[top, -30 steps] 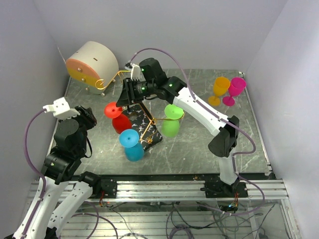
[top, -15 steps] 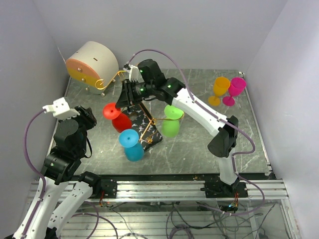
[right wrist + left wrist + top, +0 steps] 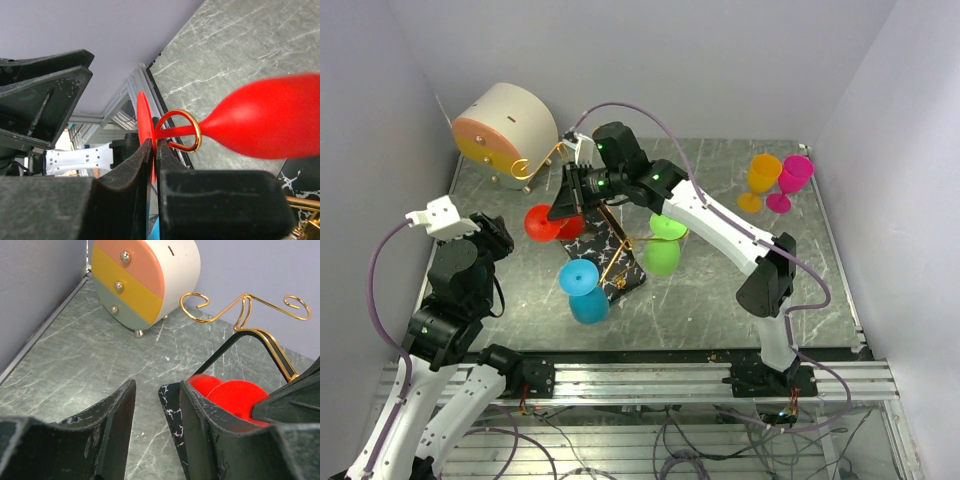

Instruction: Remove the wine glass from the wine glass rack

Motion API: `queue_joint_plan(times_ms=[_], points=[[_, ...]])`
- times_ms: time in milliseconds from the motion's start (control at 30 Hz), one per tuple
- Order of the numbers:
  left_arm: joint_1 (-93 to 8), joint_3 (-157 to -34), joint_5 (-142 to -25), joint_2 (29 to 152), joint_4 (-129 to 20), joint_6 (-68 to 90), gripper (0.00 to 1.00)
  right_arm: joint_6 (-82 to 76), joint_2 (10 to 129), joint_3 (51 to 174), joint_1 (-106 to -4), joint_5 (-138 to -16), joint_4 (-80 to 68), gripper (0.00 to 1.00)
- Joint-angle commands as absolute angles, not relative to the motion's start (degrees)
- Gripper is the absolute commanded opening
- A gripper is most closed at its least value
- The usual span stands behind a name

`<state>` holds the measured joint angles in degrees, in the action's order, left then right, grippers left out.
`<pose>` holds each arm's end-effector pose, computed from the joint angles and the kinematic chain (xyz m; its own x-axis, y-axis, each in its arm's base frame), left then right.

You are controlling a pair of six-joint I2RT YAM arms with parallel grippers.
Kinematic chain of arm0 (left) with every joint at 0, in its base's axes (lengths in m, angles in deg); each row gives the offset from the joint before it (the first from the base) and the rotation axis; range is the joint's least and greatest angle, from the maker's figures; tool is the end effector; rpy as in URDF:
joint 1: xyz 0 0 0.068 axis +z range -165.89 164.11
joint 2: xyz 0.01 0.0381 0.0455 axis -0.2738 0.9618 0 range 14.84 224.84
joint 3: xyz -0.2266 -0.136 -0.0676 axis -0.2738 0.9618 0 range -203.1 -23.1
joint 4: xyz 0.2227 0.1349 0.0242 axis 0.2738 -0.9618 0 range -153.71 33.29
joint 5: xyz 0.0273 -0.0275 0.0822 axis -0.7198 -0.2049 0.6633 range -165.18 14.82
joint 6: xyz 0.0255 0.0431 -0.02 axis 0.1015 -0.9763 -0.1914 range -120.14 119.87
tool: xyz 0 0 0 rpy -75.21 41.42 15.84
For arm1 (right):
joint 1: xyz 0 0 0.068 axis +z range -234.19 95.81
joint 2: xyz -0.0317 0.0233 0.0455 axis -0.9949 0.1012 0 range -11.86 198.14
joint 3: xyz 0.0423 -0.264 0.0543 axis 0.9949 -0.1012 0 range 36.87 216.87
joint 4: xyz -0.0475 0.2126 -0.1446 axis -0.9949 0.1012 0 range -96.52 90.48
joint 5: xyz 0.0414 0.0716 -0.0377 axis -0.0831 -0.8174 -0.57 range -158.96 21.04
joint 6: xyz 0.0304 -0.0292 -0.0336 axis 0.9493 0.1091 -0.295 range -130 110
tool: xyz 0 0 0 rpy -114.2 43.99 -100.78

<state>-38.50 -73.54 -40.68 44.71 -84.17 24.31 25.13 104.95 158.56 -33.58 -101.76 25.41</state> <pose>0.1020 -0.0206 0.3749 -0.0172 -0.3623 -0.9319 -0.2299 0.9085 -0.3490 0.2838 0.3759 0.3825 -0.7860 -0.1951 -0.5866 -0.6156 0.3337 0.7139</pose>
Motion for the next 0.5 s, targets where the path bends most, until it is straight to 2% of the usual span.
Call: queue_joint_plan(times_ms=[0, 467], points=[[-38.39, -73.37, -39.85, 44.81, -83.7, 24.71, 0.51, 25.68, 104.17, 158.02, -33.45, -99.86, 23.35, 0.0], [-38.39, -73.28, -40.35, 44.73, -83.61, 24.73, 0.51, 31.28, 94.7, 147.73, -37.97, -99.3, 14.2, 0.0]])
